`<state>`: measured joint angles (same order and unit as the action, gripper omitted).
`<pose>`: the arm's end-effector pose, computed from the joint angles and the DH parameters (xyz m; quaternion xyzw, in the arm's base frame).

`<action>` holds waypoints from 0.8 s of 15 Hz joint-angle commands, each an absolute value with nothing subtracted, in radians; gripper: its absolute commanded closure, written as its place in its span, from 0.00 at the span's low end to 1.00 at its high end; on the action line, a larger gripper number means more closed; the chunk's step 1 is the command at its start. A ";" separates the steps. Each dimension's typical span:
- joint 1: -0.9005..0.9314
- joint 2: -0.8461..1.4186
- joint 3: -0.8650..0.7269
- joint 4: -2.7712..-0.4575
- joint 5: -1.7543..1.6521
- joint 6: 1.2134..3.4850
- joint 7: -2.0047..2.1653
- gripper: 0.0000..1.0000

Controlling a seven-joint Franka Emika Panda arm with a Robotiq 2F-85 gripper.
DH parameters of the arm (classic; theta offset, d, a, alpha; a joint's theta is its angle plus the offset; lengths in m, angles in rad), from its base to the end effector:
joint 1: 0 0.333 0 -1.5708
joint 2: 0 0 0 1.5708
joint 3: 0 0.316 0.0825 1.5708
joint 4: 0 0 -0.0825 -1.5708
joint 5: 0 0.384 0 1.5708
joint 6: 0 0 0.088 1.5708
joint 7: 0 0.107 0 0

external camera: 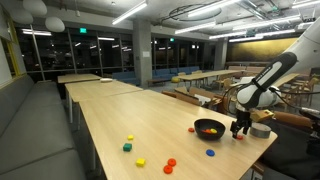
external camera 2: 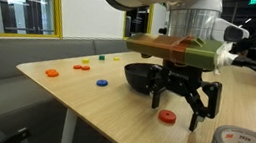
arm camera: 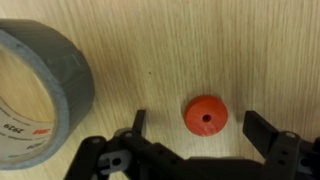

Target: Place three orange rings and one blue ring inside the black bowl

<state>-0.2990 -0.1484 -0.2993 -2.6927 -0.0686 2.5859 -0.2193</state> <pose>0.3424 -0.2275 0.2808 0.9871 -0.1588 0.0179 0.0043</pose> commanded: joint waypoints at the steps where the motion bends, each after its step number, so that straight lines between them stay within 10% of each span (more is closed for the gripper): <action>1: -0.309 -0.154 -0.307 -2.697 -0.077 2.616 -0.202 0.00; 3: -0.311 -0.154 -0.308 -2.697 -0.075 2.616 -0.203 0.00; 4: -0.310 -0.153 -0.308 -2.698 -0.074 2.617 -0.208 0.23; 12: -0.313 -0.162 -0.305 -2.696 -0.085 2.618 -0.201 0.79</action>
<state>-0.3084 -0.1568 -0.3012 -2.6911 -0.0692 2.5984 -0.2152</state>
